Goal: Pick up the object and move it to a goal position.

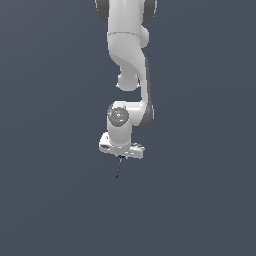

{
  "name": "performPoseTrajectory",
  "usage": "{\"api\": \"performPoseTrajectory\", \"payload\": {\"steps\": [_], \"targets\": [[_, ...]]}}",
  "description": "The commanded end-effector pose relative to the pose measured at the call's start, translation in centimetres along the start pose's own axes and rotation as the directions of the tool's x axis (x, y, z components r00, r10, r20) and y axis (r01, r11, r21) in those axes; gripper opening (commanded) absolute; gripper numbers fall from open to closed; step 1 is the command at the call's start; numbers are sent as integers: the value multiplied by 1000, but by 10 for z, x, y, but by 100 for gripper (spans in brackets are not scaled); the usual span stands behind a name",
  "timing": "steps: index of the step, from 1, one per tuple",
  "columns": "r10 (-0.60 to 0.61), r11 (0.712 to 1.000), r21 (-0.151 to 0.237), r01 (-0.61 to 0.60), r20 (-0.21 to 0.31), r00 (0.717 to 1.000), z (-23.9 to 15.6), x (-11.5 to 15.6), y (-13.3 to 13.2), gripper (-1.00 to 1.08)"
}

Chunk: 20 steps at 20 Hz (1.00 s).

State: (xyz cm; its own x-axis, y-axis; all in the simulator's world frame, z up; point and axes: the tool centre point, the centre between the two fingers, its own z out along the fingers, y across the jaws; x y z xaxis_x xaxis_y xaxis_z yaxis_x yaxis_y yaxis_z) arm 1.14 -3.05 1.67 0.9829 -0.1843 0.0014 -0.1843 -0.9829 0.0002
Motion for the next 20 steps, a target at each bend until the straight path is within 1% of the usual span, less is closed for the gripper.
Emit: {"api": "performPoseTrajectory", "payload": {"steps": [1,6,9,12,16,20], "targets": [[4,1000,1,-4,-11,1000,-7,4,-3,-100],[27,1000,5,-26,-60,998,-39,21,-16,-100],[48,999,9,-47,-105,993,-69,37,-27,-100],[75,997,16,-73,-161,984,-107,54,-40,-100],[117,993,28,-113,-248,962,-170,77,-59,-100],[161,987,43,-156,-340,927,-240,98,-79,-100]]}}
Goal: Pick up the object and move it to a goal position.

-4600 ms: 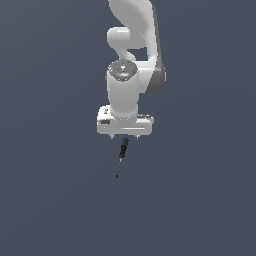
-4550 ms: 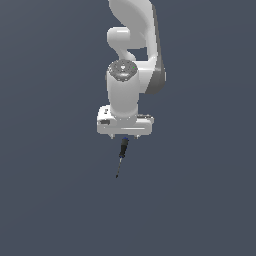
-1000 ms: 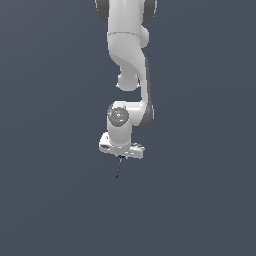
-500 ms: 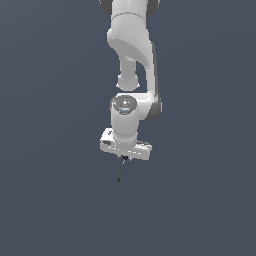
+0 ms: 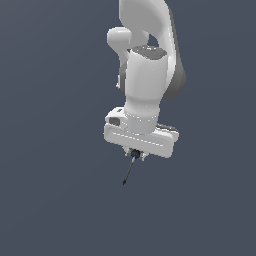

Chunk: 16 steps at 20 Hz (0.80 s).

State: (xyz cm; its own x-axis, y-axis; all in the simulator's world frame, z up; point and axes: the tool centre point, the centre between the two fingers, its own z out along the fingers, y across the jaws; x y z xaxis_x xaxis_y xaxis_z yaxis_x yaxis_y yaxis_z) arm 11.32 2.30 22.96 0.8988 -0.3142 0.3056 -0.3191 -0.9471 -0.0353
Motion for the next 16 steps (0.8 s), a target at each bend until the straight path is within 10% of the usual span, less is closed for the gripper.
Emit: {"api": "performPoseTrajectory", "payload": {"steps": [1,16], "targets": [[30,1000,3,-29,-62,998,-40,22,-15,-100],[154,988,27,-154,-336,929,-233,99,-75,-100]]}}
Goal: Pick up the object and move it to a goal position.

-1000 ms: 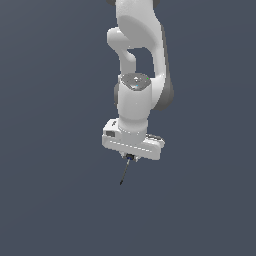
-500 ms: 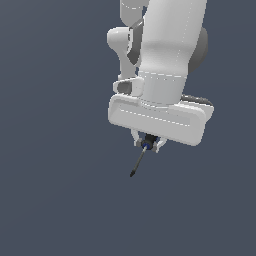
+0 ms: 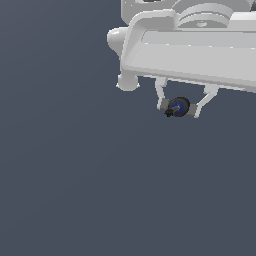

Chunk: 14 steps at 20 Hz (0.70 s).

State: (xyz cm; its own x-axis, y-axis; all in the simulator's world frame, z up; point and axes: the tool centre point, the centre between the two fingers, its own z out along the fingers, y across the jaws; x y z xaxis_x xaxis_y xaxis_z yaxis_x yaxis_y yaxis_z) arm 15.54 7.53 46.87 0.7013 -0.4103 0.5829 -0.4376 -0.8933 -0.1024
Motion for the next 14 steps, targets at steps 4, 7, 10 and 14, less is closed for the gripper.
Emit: {"api": "performPoseTrajectory", "payload": {"steps": [4,7,10,14], "targets": [[24,1000,-2,-25,-57,998,-35,21,-14,-100],[31,1000,-2,-31,-73,997,-46,27,-18,-100],[34,999,-2,-34,-81,996,-51,30,-20,-100],[32,999,-2,-32,-79,996,-49,29,-20,-100]]}}
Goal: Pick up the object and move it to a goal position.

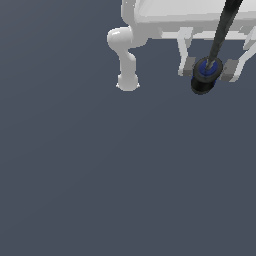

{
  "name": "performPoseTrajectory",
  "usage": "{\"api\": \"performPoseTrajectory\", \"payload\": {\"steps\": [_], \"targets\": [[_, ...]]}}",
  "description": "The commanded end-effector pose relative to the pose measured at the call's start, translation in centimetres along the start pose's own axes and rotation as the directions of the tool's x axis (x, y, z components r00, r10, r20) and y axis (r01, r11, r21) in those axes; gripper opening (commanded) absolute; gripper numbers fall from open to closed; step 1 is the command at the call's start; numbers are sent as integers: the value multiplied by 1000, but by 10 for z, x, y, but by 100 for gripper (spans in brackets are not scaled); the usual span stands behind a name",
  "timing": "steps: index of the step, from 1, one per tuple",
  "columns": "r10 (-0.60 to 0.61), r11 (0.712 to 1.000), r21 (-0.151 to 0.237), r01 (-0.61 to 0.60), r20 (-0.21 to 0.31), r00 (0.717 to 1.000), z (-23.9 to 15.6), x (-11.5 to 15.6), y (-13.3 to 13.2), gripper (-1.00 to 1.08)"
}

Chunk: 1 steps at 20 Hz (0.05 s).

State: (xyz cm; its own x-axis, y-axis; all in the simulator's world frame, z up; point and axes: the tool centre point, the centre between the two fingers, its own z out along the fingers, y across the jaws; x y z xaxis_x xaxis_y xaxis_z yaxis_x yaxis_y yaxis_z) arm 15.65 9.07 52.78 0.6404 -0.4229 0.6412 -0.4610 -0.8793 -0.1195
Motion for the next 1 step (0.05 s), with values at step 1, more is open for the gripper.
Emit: {"api": "performPoseTrajectory", "payload": {"steps": [1], "targets": [[-1,1000,0,1,1,1000,1,0,0,-100]]}}
